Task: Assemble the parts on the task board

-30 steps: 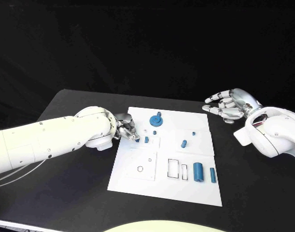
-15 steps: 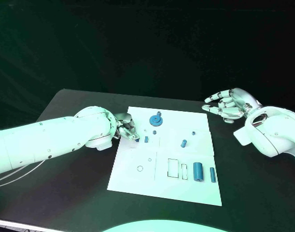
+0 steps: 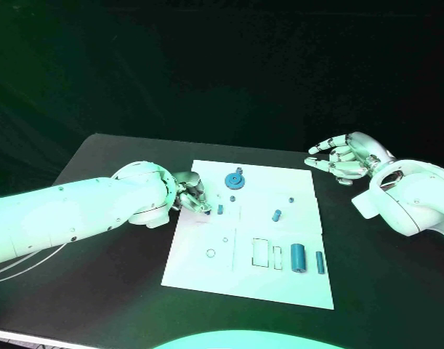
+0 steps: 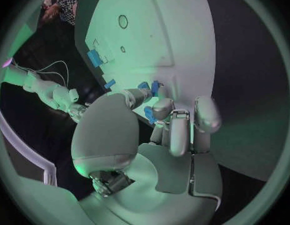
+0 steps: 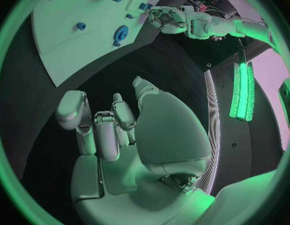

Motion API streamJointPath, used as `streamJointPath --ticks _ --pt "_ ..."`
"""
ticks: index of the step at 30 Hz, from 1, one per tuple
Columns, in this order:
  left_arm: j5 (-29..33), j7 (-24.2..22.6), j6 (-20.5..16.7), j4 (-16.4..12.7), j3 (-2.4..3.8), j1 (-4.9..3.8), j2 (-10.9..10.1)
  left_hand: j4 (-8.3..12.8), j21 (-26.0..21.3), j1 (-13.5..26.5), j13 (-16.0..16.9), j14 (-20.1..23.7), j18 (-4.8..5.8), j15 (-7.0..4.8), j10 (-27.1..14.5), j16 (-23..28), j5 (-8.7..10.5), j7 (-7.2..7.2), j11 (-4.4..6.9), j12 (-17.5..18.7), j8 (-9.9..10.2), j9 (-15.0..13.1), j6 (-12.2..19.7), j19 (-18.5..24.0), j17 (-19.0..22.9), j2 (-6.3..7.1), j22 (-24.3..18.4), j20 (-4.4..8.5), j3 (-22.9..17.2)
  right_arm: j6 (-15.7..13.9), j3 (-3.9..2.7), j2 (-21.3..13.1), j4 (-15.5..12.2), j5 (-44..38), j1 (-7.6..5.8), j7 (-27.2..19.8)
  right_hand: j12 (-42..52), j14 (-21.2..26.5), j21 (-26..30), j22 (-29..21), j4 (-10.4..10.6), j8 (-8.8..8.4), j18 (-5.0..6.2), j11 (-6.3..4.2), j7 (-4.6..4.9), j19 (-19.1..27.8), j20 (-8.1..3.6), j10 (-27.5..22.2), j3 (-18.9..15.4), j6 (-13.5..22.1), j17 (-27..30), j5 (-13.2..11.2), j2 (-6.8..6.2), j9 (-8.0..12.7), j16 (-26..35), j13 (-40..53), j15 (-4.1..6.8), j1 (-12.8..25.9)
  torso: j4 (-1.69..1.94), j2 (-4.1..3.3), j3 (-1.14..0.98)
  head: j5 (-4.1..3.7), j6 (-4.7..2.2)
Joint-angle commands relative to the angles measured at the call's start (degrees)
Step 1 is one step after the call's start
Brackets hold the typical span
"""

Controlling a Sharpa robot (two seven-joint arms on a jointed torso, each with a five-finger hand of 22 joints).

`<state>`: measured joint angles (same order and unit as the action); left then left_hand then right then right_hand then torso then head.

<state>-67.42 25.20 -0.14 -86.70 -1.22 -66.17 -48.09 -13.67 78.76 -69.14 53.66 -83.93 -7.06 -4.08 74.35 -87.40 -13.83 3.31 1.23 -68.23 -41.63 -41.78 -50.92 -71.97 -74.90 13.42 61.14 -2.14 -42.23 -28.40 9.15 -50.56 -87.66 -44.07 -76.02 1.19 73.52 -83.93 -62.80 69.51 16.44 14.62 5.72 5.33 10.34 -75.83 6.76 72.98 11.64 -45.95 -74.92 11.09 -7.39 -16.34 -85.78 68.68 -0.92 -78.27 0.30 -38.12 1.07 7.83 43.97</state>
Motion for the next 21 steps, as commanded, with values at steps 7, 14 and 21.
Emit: streamJointPath --ticks 7,14,21 --pt "-1.8 -1.2 -2.6 -0.9 -0.10 0.39 -0.5 11.4 0.3 0.0 0.3 -4.8 1.22 -0.32 0.6 -0.4 -0.53 -0.07 -0.06 -0.4 -0.4 0.0 -0.4 -0.6 -10.1 -0.17 0.3 0.02 -11.5 0.6 -0.01 0.0 -0.1 -0.4 0.04 -0.8 0.2 -3.5 -0.3 0.1 -0.1 0.35 0.36 -0.08 -0.15 -0.3 0.07 0.3 0.2 0.0 -5.4 0.1 0.59 -0.1 0.1 0.0 0.03 0.2 0.02 0.00 -0.01 0.08 0.07" --pt "-2.2 -1.5 -4.0 -1.2 -0.10 0.53 -0.8 11.5 0.4 0.1 0.6 -4.8 1.25 -0.35 0.8 -0.5 -0.74 -0.11 -0.02 -0.5 -0.4 0.0 -0.6 -0.7 -10.2 -0.03 0.4 0.05 -11.6 0.6 -0.01 0.0 0.0 -0.4 0.04 -0.8 0.2 -3.5 -0.3 0.1 -0.1 0.35 0.36 -0.08 -0.15 -0.3 0.07 0.3 0.2 0.0 -5.4 0.1 0.59 -0.1 0.1 0.0 0.03 0.2 0.01 0.00 0.00 0.09 0.10" --pt "-2.2 -1.6 -5.0 -1.3 -0.09 0.63 -0.9 11.6 0.5 0.1 0.8 -4.8 1.27 -0.37 0.9 -0.5 -0.83 -0.13 -0.01 -0.6 -0.3 0.0 -0.6 -0.8 -10.3 0.02 0.6 0.07 -11.7 0.6 -0.01 0.0 0.0 -0.4 0.04 -0.8 0.2 -3.5 -0.3 0.1 -0.1 0.35 0.36 -0.08 -0.15 -0.3 0.07 0.3 0.2 0.0 -5.4 0.1 0.59 -0.1 0.1 0.0 0.03 0.2 0.01 0.00 0.00 0.11 0.14"
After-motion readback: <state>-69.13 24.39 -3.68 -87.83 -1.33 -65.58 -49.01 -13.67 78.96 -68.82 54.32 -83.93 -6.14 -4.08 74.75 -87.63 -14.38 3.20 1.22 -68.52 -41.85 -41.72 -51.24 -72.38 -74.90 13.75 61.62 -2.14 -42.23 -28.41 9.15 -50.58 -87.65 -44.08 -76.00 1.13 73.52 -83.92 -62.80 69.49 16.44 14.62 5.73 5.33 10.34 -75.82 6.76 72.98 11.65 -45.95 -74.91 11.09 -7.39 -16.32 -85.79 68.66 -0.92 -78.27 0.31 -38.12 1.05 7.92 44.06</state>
